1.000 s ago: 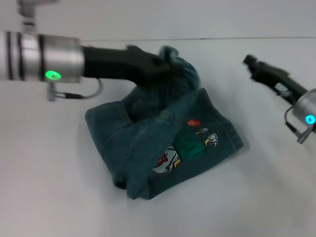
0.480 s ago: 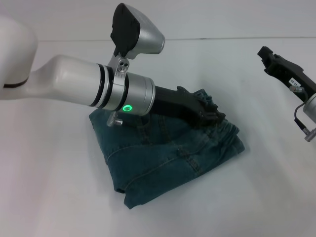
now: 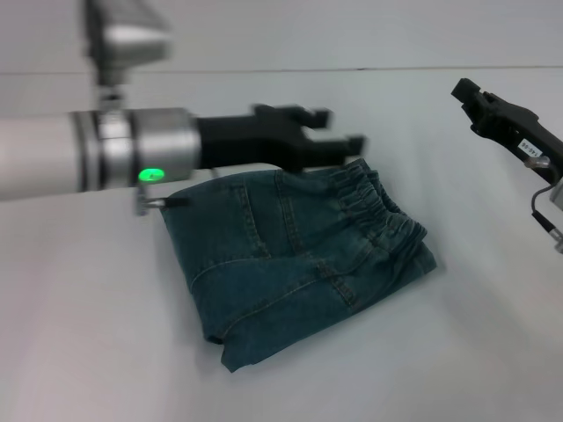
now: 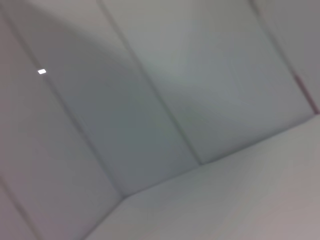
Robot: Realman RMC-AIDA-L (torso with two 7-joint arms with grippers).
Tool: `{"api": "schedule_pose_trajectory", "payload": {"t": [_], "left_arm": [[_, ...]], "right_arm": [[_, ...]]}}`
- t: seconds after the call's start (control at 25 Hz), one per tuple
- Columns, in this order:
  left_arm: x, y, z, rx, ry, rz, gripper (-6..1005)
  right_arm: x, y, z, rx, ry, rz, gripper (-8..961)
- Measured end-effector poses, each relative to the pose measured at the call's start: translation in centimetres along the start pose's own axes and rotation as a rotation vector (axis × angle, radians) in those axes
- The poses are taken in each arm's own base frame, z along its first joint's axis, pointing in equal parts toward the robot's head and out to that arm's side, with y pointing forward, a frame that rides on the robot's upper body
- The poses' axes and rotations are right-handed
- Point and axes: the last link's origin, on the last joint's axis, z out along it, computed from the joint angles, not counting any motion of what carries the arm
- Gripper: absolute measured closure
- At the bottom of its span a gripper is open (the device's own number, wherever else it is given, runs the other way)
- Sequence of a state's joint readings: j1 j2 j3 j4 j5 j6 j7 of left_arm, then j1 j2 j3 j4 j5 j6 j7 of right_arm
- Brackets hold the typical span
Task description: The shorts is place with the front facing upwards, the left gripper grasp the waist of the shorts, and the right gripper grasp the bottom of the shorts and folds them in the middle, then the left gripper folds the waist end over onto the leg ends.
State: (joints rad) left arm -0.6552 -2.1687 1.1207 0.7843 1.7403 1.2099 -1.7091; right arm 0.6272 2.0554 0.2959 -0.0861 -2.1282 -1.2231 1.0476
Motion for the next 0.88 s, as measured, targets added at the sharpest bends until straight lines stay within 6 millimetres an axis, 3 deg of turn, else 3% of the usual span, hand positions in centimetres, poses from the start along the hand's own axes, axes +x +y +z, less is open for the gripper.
{"api": "schedule_pose_trajectory", "payload": {"t": [0.24, 0.4, 0.64, 0.88], "left_arm": [[-2.4, -1.3, -7.0, 0.044, 0.298, -0.141, 235], [-4.8, -1.3, -11.1, 0.09, 0.377, -0.181, 89], [-8.1, -0.6, -15.6, 0.124, 0.311, -0.198, 45], [-10.3, 0.3, -16.9, 0.073, 0.118, -0.216, 48]], "right_arm": [[-2.5, 0.9, -1.4, -0.197, 0.033, -0.018, 913], [-4.0, 2.2, -2.9, -0.37, 0.083, -0.088, 909], [-5.7, 3.2, -6.1, -0.587, 0.304, -0.164, 679], [-5.1, 2.3, -8.7, -0.632, 0.608, -0.139, 430]]}}
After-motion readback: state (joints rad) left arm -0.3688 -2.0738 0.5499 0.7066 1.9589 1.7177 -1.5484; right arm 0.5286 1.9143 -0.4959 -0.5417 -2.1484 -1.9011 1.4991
